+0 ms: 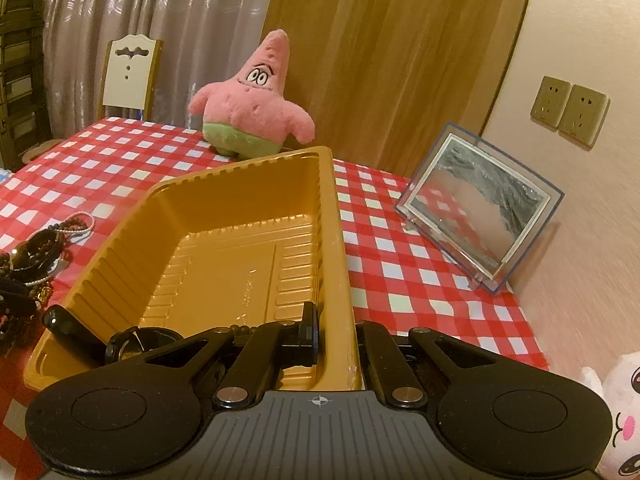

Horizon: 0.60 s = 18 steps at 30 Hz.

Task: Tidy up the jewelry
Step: 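Grasp the red-beaded strand from the pile with the left gripper and lift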

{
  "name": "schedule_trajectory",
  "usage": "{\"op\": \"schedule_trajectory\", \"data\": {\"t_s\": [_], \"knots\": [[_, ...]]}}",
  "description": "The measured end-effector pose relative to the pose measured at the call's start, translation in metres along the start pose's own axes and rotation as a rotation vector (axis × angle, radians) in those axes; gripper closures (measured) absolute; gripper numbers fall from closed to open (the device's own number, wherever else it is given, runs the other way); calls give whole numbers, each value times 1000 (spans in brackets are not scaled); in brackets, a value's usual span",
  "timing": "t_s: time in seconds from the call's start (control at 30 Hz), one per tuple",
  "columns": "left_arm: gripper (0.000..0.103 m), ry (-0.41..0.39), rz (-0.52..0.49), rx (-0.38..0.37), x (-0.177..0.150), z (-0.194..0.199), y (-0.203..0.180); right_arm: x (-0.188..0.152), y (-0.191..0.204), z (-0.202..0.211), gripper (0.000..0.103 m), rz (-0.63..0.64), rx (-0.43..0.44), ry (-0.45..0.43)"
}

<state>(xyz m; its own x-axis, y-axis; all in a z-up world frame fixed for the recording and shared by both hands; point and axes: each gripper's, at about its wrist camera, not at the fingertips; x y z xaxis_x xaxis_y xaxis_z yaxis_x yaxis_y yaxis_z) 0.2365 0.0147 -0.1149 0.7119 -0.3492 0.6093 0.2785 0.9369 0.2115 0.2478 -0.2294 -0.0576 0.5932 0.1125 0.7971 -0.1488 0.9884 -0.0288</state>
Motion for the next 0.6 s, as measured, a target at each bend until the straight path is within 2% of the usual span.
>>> {"op": "schedule_trajectory", "data": {"t_s": [0.43,0.6], "knots": [[98,13,-89,37,2,-9,-5,-1,-2,-4,100,-5,4,14],[98,-46,-73,22,4,7,-4,-1,-2,-5,100,-4,5,14]]}}
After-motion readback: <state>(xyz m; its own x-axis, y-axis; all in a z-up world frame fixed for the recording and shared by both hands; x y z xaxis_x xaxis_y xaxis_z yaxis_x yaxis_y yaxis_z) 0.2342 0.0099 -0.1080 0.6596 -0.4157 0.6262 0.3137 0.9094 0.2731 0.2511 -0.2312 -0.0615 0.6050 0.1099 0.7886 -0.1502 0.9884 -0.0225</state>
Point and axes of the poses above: each gripper's, at about its wrist camera, not at the fingertips, and z roughly against the way its jaws point, y to its left, x to its top, and after that the axes turned 10 degrees about -z, right-handed
